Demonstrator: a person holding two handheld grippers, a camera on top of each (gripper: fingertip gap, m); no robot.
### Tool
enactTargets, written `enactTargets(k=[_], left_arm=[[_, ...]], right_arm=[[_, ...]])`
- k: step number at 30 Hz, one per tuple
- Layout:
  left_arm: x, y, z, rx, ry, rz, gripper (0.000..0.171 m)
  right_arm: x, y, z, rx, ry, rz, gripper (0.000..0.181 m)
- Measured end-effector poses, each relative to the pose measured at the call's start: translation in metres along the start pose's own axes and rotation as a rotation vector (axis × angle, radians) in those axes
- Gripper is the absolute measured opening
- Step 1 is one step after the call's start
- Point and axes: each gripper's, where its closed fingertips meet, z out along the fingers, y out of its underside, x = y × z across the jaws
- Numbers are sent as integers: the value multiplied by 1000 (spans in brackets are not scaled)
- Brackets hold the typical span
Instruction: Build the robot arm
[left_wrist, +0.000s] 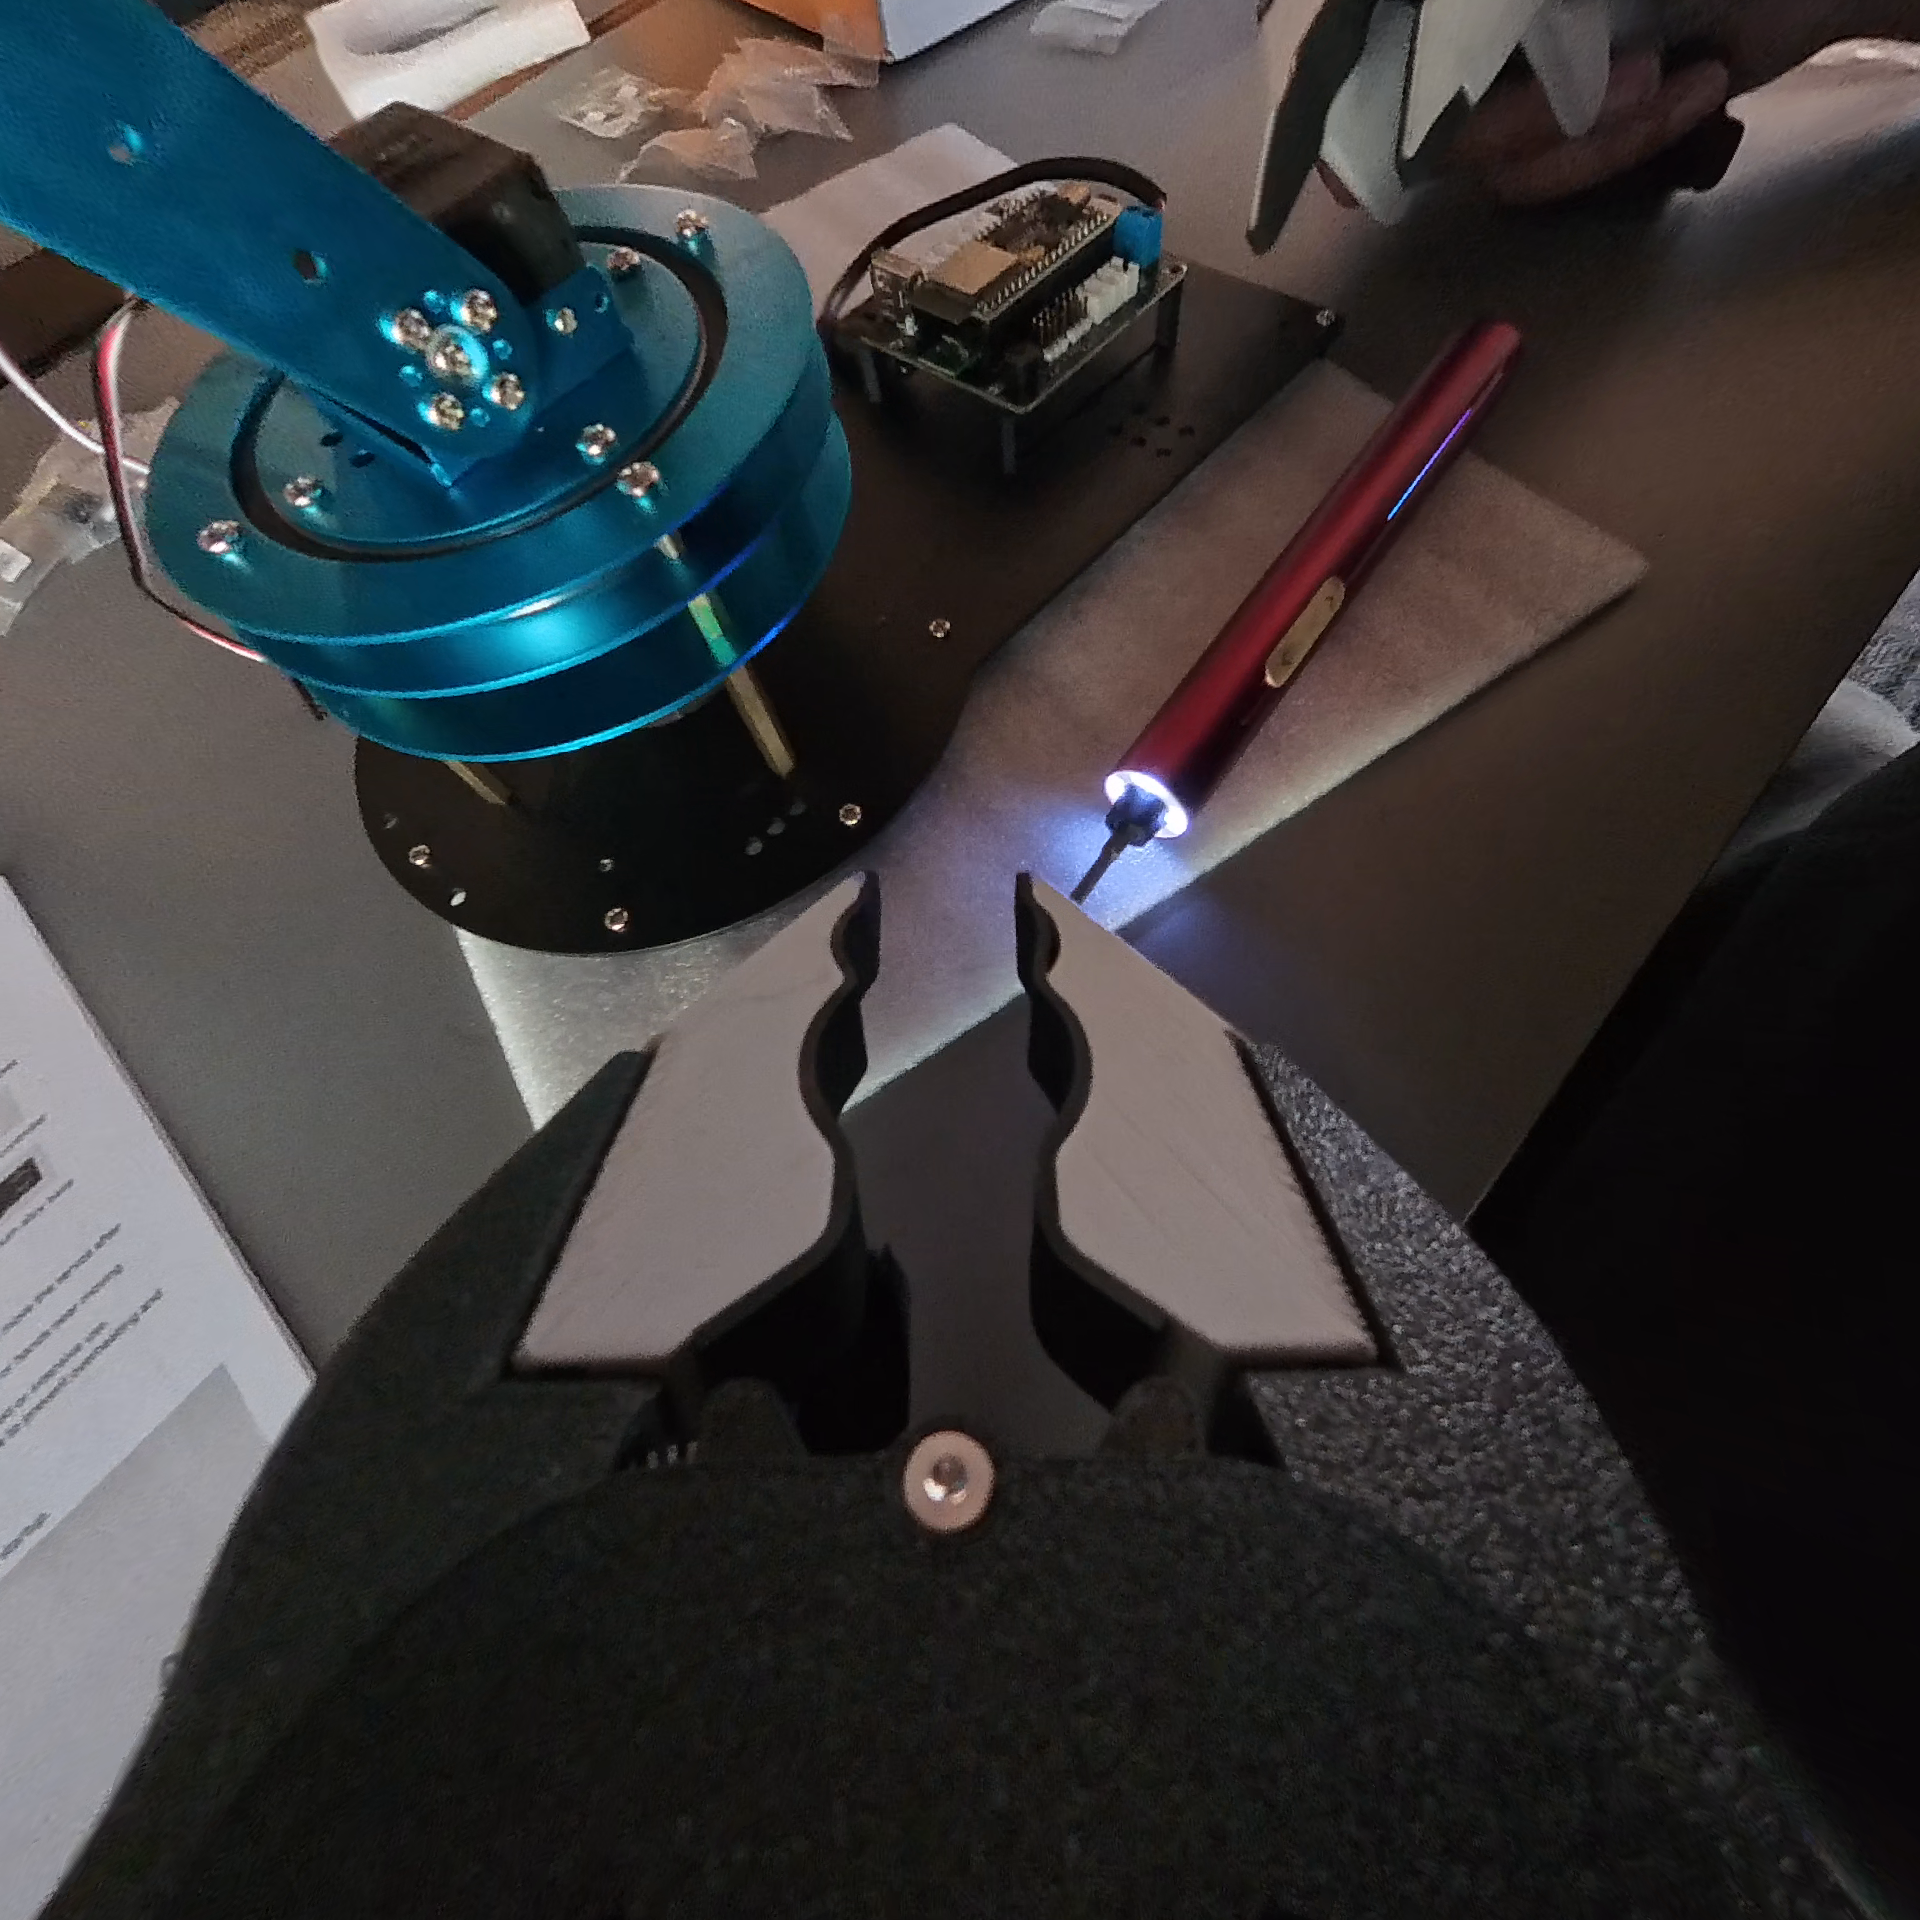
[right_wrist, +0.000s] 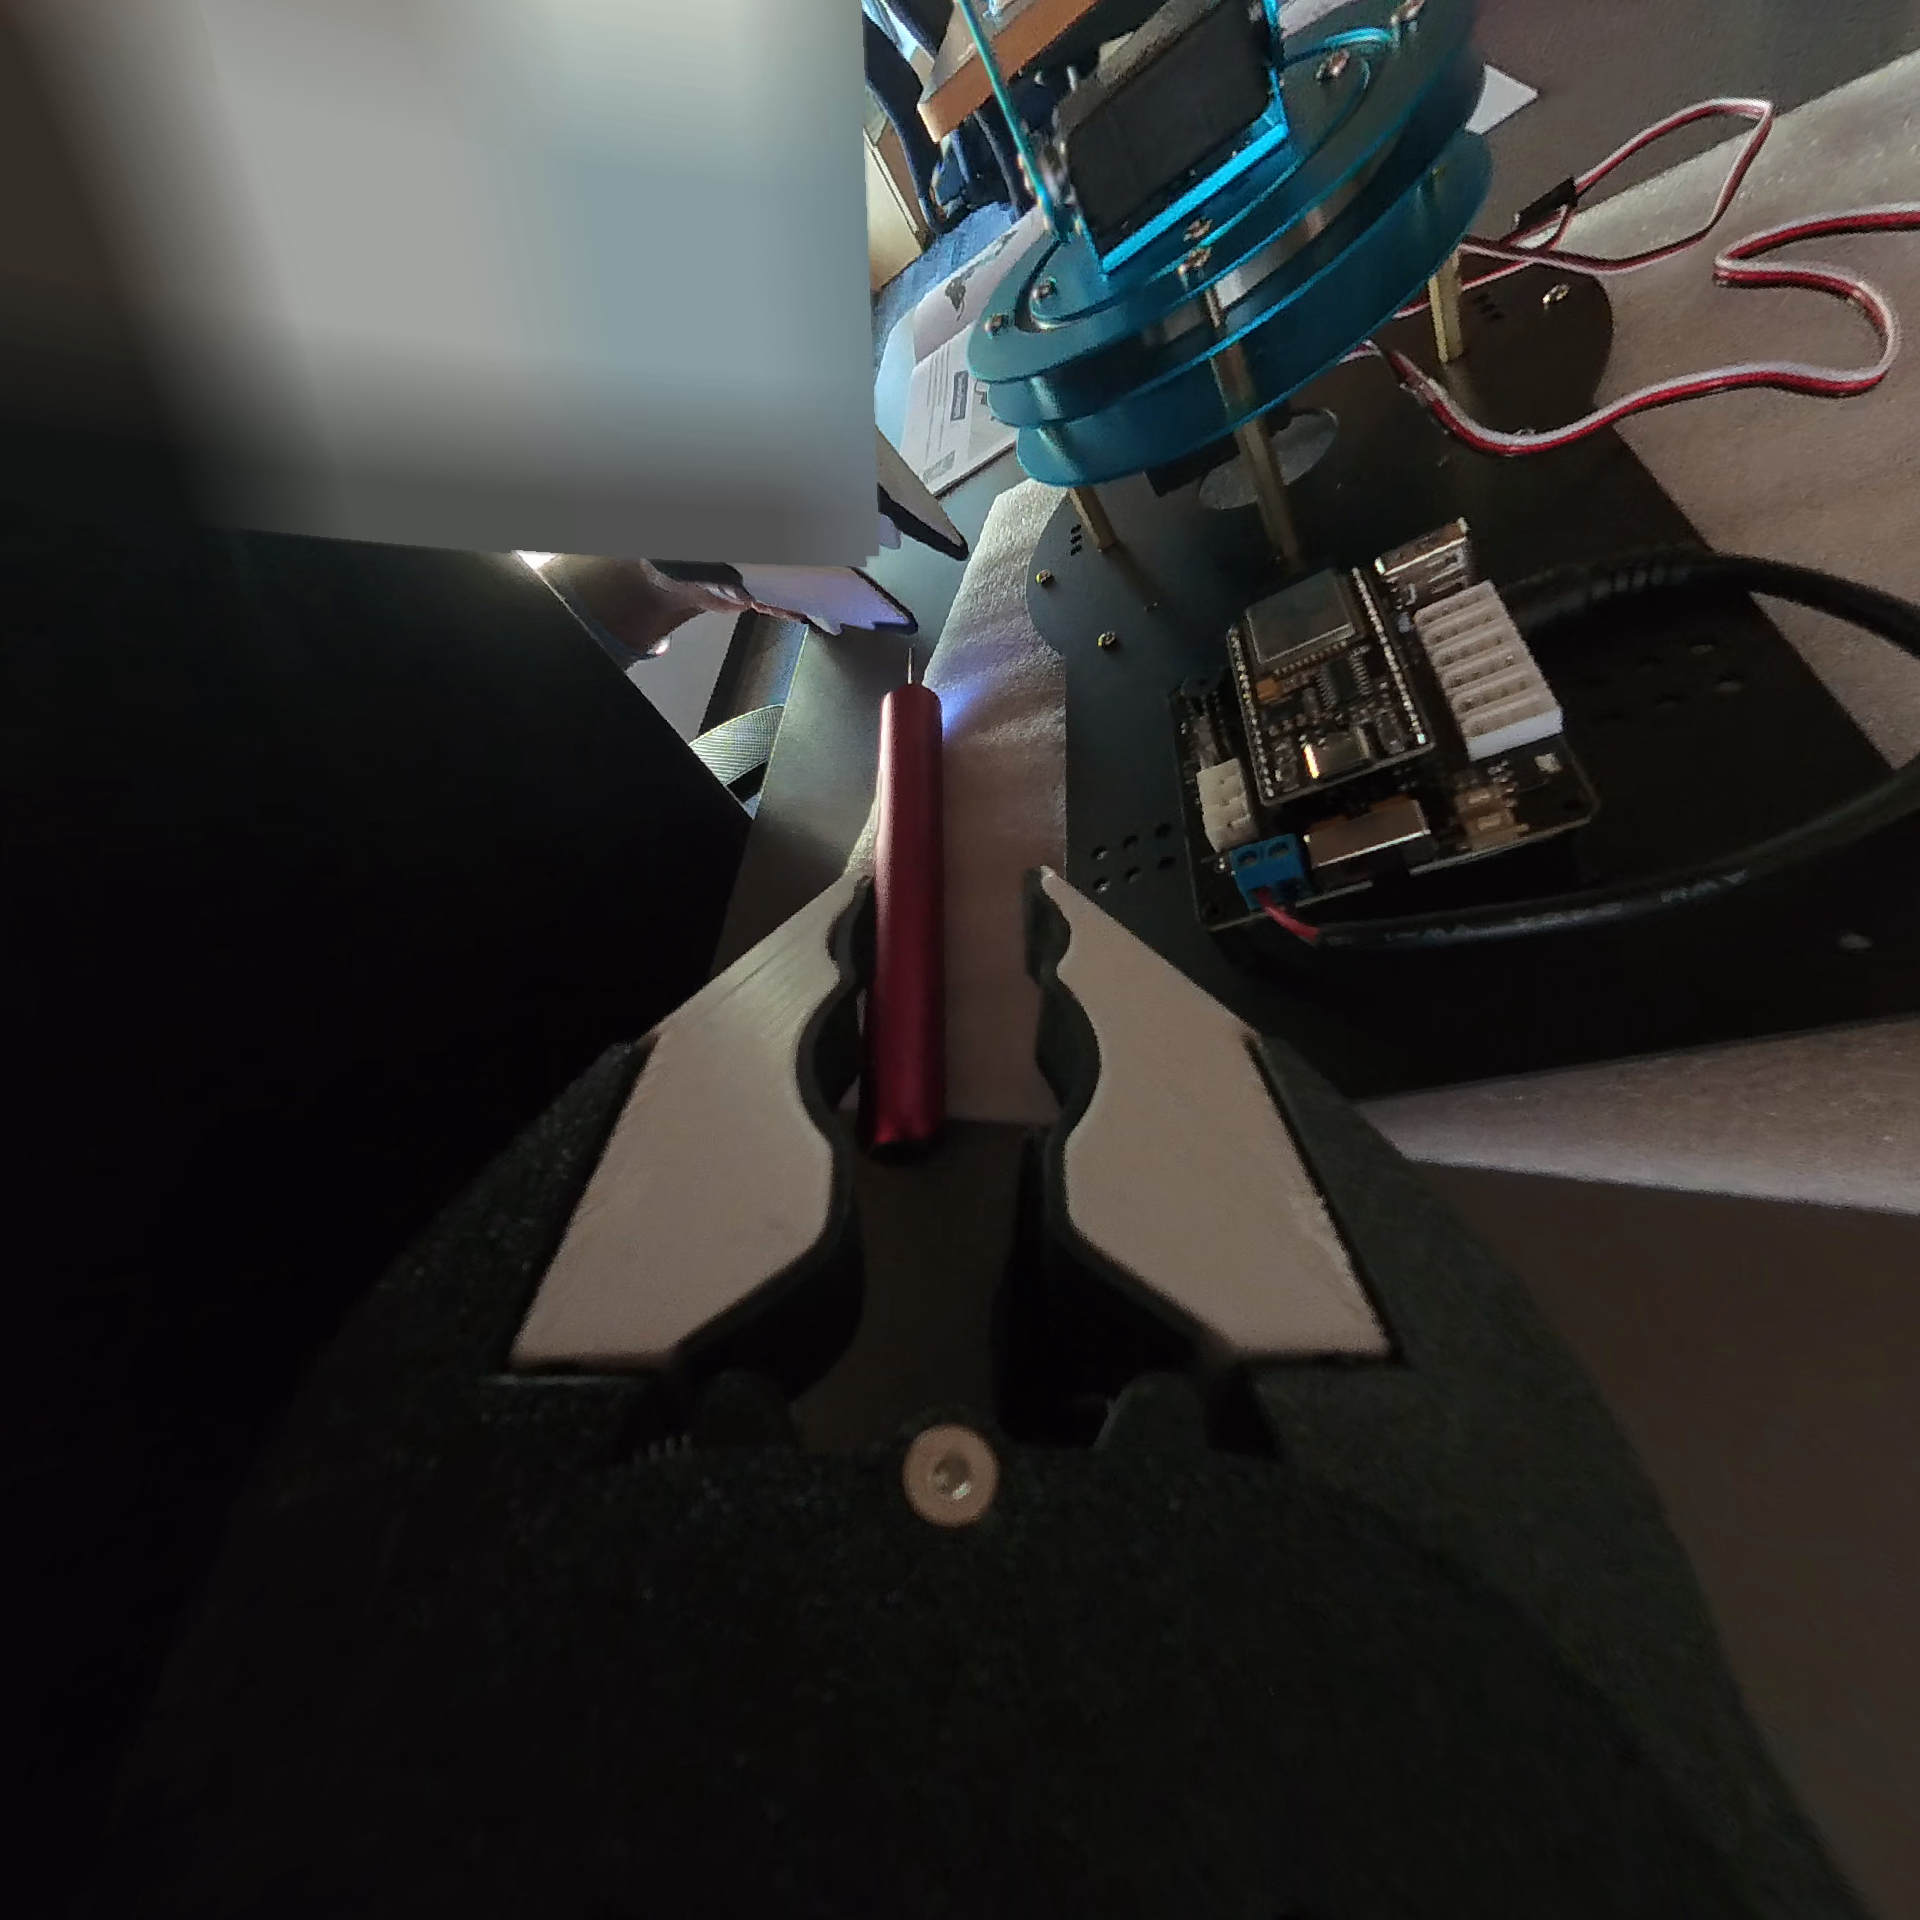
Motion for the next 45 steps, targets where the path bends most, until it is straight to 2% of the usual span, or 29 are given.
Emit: enactTargets(k=[4,6,9,12,15,20,21,24,30,35,37,40,45], left_arm=[[3,1,1,-6,-5,38,25],[4,-2,0,11,1,42,25],[5,-8,-6,63,12,41,25],[8,-13,-11,109,11,63,25],[14,-14,-13,121,13,109,25],[21,-14,-14,129,29,153,25],[21,-15,-14,134,30,154,25],[22,-17,-16,152,24,165,25],[25,-17,-17,163,0,212,25],[25,-19,-19,180,-23,225,24],[24,-19,-19,181,-34,233,24],[25,-19,-19,179,-47,245,24],[24,-16,-16,156,-55,254,24]], right_arm=[[1,-18,-4,58,74,-121,43],[21,-36,-11,77,240,-206,52],[42,-47,-16,-32,397,-263,68],[59,-42,-13,-245,481,-340,75],[68,-35,-3,-415,494,-401,80],[79,-13,12,-588,460,-392,89],[80,-11,15,-600,460,-402,86],[82,-11,15,-606,469,-404,68],[87,-22,1,-598,530,-435,67],[87,-50,-40,-523,634,-431,67],[92,-51,-63,-518,681,-409,67],[94,-46,-79,-464,668,-352,66],[86,-43,-52,-384,569,-340,67]])
